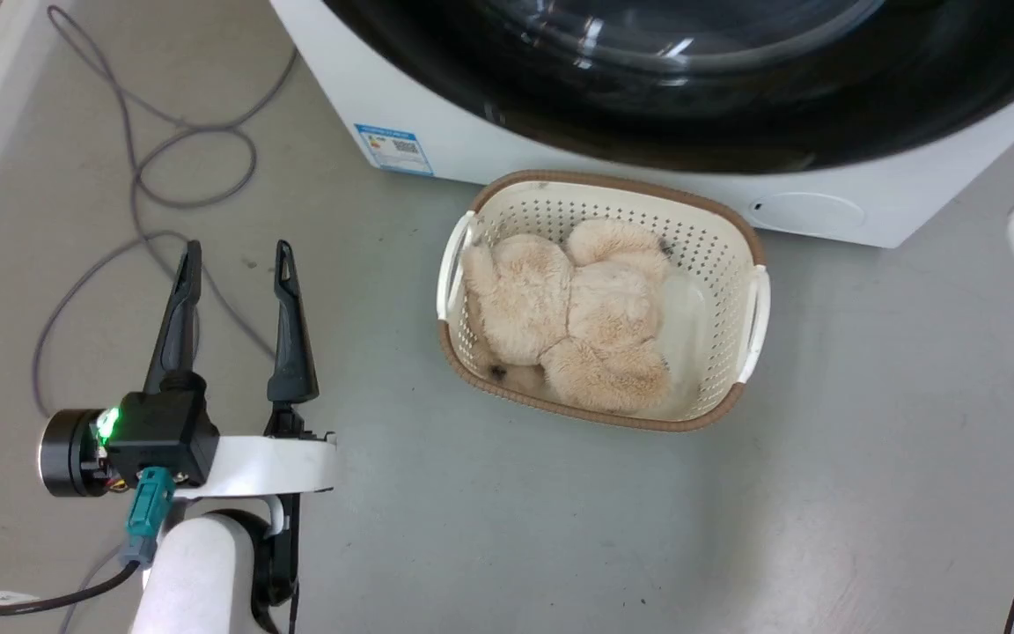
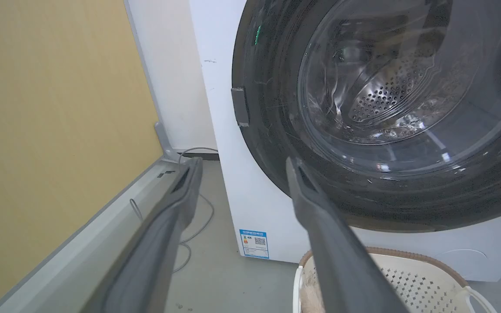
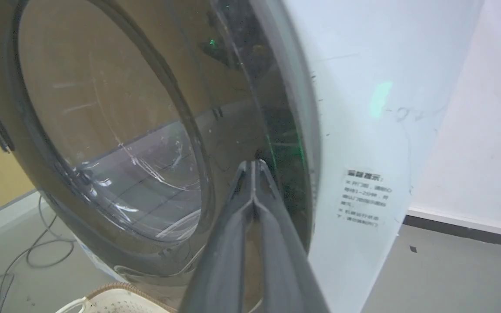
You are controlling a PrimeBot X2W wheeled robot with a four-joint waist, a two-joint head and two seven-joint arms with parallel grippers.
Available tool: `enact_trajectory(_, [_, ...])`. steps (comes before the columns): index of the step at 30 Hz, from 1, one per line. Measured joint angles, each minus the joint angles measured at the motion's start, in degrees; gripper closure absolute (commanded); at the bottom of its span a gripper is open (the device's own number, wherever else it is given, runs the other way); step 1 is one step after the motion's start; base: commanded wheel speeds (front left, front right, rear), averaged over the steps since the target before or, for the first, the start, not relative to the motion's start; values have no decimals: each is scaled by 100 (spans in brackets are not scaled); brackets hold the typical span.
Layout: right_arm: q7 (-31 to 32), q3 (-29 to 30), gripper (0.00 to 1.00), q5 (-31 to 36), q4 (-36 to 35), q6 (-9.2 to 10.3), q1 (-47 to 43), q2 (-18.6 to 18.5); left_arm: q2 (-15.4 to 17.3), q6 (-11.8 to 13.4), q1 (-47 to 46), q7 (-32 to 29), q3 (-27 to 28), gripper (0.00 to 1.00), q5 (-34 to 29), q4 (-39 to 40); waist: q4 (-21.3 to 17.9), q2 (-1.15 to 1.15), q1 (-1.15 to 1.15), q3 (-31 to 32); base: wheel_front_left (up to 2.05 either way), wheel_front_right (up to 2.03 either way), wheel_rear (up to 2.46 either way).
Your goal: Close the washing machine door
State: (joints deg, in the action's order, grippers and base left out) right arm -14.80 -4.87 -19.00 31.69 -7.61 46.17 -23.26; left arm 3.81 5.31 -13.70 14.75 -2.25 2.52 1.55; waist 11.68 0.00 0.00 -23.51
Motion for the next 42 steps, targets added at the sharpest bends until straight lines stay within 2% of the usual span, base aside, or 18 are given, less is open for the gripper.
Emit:
enact_trajectory(6, [-1, 240, 100, 149, 299, 0, 428, 21, -33, -3, -52, 0, -2, 0, 0, 2, 105, 0, 0, -87, 0, 0, 0])
enact_trajectory(16, [-1, 447, 100, 415, 382, 5, 419, 115, -52, 7, -35, 0, 77, 0, -57, -34, 68, 0, 0, 101, 0, 0, 0])
enact_trajectory(19, [0, 576, 100, 533, 27, 7, 159, 159, -49, 12, -5, 0, 111, 0, -99, -82, 7, 0, 0, 262, 0, 0, 0])
enact_trajectory(25, [-1, 1391, 100, 1145, -1201, 7, -482, 485, 7, 32, 188, 1, 156, 0, -149, -158, -204, 0, 0, 635, 0, 0, 0])
enact_trajectory(31, [-2, 1445, 100, 1440, -2329, 7, -1066, 934, 64, 58, 316, 0, 167, 0, -196, -222, -504, 0, 0, 959, 0, 0, 0])
enact_trajectory(36, [-1, 1185, 100, 1486, -2608, 7, -1764, 1251, 98, 65, 463, 0, 154, 0, -203, -274, -742, 0, 0, 1239, 0, 0, 0])
enact_trajectory(42, [-1, 1102, 100, 1551, -2321, 7, -2505, 1591, 135, 124, 649, 0, 147, 0, -242, -321, -988, 0, 0, 1543, 0, 0, 0])
